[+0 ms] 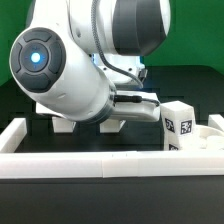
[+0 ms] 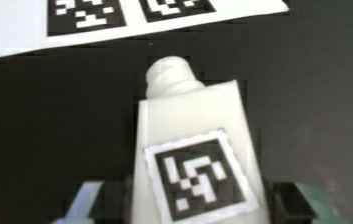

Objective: Assemble stool

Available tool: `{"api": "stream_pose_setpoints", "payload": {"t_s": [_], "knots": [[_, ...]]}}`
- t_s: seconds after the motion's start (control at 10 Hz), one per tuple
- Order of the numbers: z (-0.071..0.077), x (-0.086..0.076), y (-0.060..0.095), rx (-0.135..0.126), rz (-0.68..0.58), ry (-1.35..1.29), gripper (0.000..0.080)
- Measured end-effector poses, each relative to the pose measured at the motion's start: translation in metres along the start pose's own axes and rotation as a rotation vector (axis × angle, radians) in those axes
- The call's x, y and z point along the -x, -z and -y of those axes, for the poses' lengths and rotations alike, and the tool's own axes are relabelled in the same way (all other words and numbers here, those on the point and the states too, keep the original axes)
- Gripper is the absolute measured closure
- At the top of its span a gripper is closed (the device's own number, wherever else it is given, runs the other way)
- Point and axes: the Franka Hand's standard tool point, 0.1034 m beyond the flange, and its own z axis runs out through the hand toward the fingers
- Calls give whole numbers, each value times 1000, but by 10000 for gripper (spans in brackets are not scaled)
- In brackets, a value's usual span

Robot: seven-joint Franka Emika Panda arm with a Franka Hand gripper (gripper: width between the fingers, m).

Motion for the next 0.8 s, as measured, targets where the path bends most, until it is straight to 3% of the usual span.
{"api": "stream_pose_setpoints", "payload": {"t_s": [0.3, 0.5, 0.7, 0.8], "knots": [[1, 3, 4, 2, 3, 3, 475], [10, 39, 47, -10, -31, 20, 475], [17, 55, 65, 11, -69, 32, 475], [17, 51, 64, 10, -76, 32, 475]]}}
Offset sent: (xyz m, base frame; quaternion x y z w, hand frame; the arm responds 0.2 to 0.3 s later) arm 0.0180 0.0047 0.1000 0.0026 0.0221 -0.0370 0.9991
